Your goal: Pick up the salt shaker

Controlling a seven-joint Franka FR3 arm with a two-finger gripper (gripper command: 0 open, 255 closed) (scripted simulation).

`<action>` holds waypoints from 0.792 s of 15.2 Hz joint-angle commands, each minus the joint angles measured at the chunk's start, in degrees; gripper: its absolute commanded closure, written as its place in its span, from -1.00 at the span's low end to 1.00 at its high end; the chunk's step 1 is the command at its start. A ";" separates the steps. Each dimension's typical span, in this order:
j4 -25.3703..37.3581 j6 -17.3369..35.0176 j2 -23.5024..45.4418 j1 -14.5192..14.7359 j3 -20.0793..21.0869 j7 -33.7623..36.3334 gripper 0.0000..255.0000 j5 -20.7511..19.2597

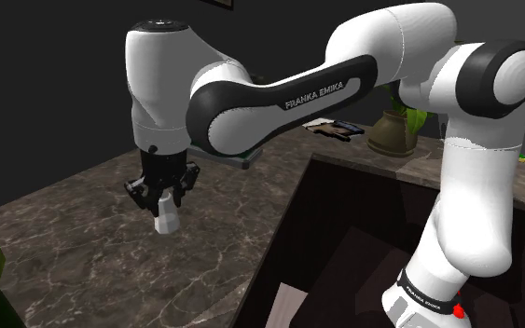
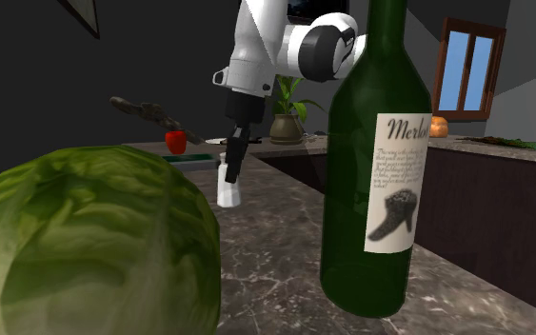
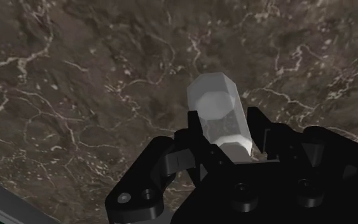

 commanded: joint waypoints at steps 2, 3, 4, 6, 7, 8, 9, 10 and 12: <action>1.02 -1.30 -0.34 -0.05 0.13 -0.48 1.00 0.44; 1.65 -1.99 -0.46 -0.03 0.19 -0.69 1.00 0.60; 2.29 -2.68 -0.56 0.00 0.25 -0.90 1.00 0.75; 3.63 -4.10 -0.72 0.09 0.36 -1.29 1.00 1.02; 4.32 -4.81 -0.78 0.14 0.41 -1.47 1.00 1.13; 5.04 -5.54 -0.82 0.20 0.46 -1.65 1.00 1.23; 5.77 -6.27 -0.85 0.27 0.50 -1.82 1.00 1.32; 6.52 -7.01 -0.86 0.35 0.54 -1.99 1.00 1.39; 8.08 -8.52 -0.84 0.54 0.62 -2.31 1.00 1.50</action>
